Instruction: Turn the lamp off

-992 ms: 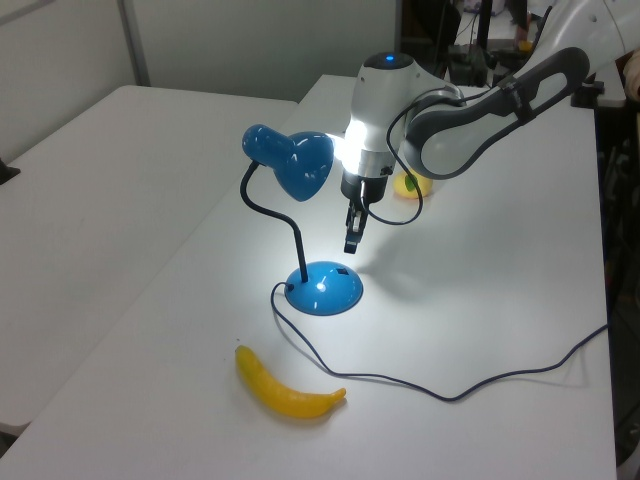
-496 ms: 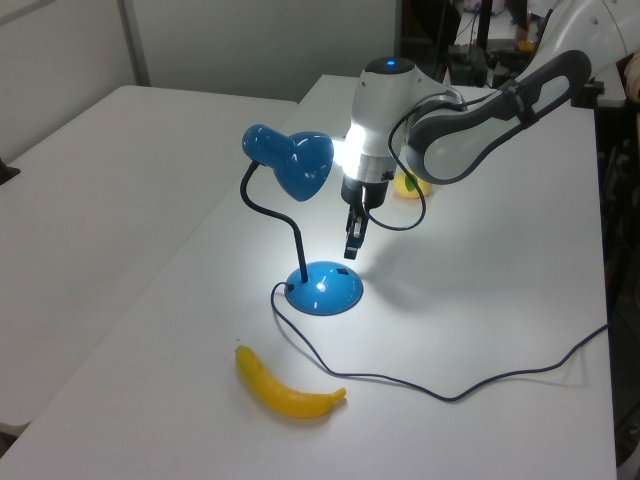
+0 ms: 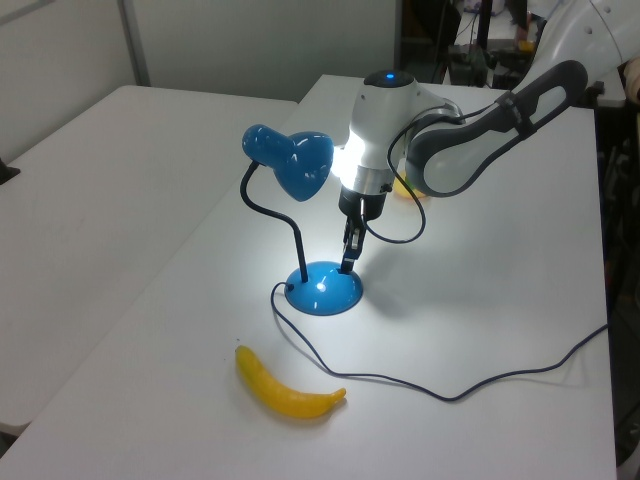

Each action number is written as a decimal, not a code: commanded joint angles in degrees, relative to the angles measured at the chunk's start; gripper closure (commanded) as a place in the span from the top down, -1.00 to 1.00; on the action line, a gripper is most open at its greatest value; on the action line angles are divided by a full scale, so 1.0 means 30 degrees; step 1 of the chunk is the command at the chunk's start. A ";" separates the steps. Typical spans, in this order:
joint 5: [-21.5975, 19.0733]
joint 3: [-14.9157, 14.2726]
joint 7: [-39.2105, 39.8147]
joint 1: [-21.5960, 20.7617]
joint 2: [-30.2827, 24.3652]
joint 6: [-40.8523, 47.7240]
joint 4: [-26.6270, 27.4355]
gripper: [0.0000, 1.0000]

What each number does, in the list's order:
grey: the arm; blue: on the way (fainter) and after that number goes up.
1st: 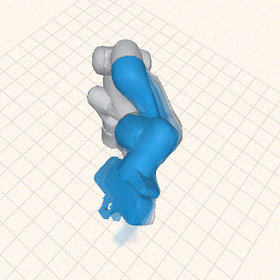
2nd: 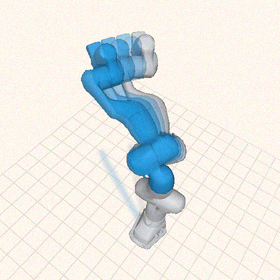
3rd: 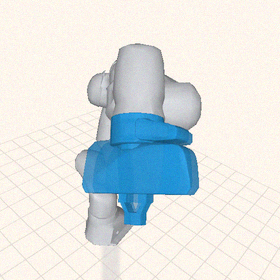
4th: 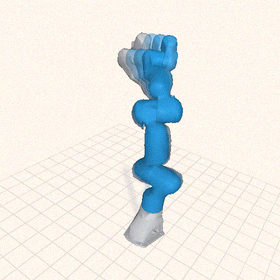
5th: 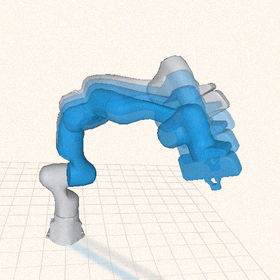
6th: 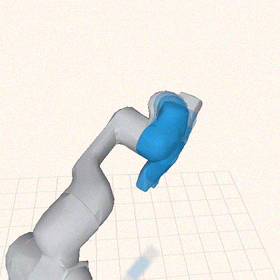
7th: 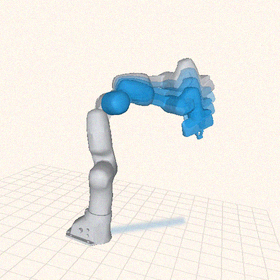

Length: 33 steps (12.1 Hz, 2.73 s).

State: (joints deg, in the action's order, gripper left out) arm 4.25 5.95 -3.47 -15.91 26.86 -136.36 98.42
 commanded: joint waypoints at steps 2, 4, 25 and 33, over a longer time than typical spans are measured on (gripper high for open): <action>0.0048 -0.0079 0.0336 -0.0086 -0.0077 -0.0514 0.0298 -1.00; 0.0077 -0.0079 0.0278 -0.0115 -0.0077 -0.0485 0.0677 -1.00; 0.0751 -0.0840 -0.1158 0.4894 -0.7838 1.3402 -0.0874 -1.00; -0.0566 -0.1251 -0.1216 0.5977 -0.8485 1.3927 -0.2101 -0.01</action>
State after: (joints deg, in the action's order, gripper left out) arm 4.73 2.39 -6.38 0.71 2.18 -96.96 94.11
